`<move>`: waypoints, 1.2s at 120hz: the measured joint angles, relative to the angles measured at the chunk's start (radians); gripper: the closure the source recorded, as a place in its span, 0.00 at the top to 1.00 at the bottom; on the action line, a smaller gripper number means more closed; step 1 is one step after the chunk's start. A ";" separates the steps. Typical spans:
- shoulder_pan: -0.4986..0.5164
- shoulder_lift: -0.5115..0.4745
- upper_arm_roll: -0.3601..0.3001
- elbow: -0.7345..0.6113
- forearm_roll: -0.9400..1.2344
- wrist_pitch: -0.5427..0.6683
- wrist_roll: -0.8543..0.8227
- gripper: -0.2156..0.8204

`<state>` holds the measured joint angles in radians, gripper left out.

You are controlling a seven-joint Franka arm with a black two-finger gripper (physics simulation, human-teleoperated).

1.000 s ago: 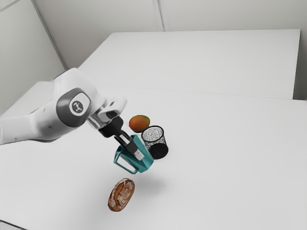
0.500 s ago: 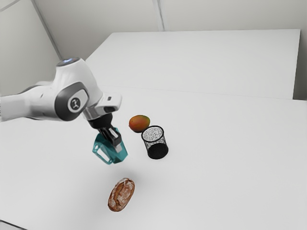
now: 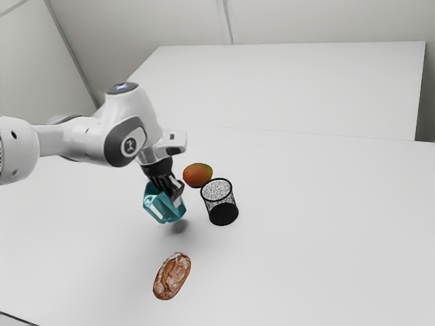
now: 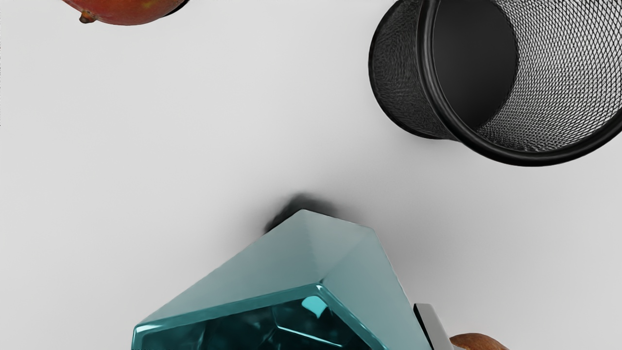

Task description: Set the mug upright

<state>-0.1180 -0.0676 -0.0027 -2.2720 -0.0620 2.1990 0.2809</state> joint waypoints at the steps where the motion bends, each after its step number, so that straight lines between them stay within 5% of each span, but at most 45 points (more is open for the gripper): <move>1: 0.000 0.003 0.000 0.002 0.001 0.002 -0.001 0.04; 144: 0.022 0.144 0.027 0.035 0.032 0.102 -0.070 0.06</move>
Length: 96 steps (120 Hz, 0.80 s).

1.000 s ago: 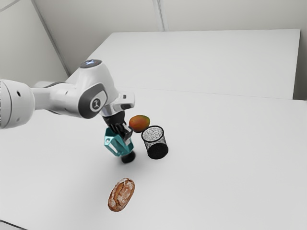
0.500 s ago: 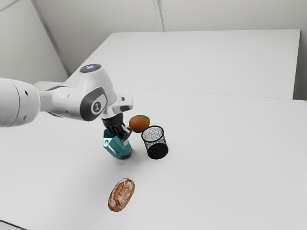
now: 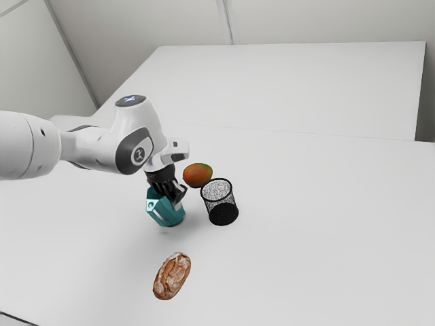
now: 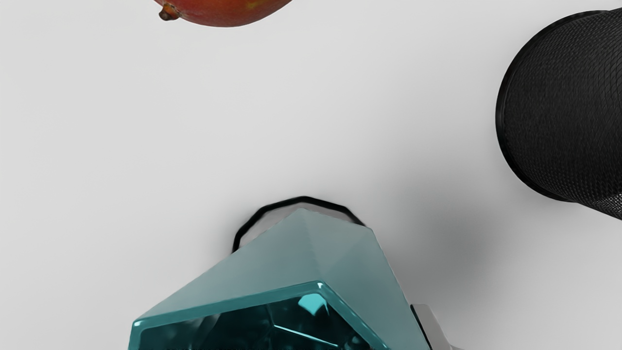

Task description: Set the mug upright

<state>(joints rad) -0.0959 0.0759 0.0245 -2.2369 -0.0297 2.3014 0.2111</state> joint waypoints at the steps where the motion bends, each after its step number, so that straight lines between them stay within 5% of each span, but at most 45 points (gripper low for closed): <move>1: 0.000 0.000 0.000 0.000 -0.001 0.000 0.000 0.07; 96: 0.000 -0.017 0.000 0.002 -0.010 -0.004 0.022 0.57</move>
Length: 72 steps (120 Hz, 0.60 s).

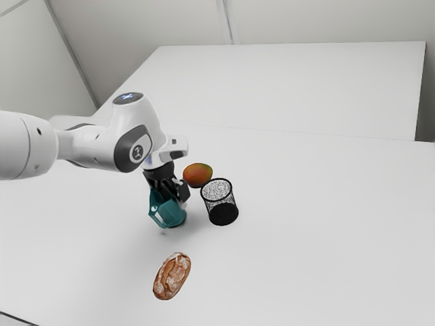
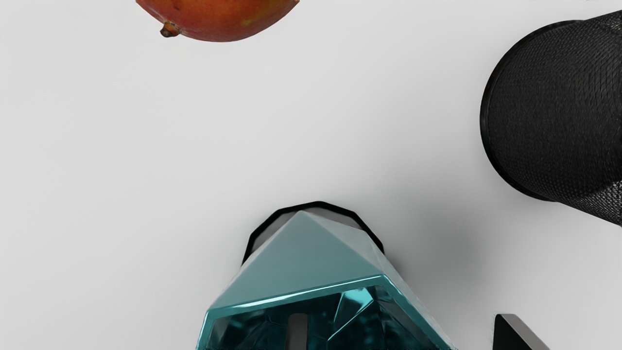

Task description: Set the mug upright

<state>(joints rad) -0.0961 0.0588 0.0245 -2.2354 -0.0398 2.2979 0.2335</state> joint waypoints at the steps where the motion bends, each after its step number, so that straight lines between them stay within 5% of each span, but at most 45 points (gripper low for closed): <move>1: 0.000 -0.001 0.000 0.000 0.000 0.000 0.000 0.57; 72: -0.009 -0.148 -0.002 0.036 -0.003 -0.057 -0.002 0.69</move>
<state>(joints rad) -0.1049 -0.0896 0.0228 -2.1997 -0.0425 2.2406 0.2320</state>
